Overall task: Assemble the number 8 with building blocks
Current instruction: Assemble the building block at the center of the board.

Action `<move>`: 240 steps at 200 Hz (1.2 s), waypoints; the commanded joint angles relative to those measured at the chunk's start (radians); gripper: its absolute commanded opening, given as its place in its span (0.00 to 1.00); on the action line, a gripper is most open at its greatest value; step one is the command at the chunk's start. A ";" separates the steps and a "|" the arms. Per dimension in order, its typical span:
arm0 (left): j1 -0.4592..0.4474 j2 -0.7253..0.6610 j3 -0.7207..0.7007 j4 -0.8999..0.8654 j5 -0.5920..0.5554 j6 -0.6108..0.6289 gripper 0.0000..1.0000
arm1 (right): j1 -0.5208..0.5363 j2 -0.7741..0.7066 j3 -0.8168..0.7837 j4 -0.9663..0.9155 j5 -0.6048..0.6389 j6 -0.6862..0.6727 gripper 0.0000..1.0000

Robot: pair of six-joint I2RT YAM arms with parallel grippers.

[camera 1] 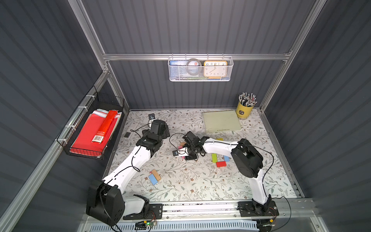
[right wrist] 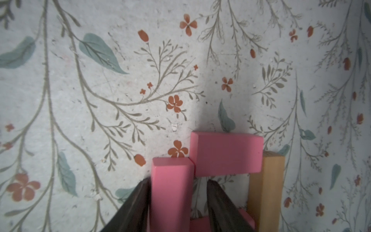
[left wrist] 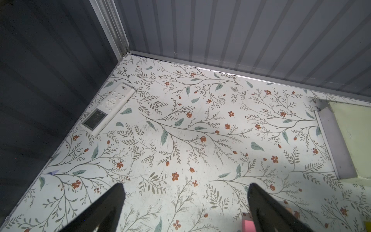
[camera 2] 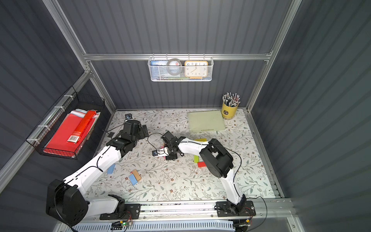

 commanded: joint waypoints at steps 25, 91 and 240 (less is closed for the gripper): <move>0.007 -0.009 -0.020 0.010 -0.002 0.002 0.99 | -0.003 -0.129 -0.073 0.054 -0.055 0.018 0.54; 0.009 -0.013 -0.022 0.010 -0.007 -0.001 0.99 | -0.067 -0.340 -0.281 0.171 -0.063 0.113 0.61; 0.331 -0.108 -0.136 -0.262 0.267 -0.493 0.99 | -0.080 -0.642 -0.525 0.545 -0.245 0.707 0.82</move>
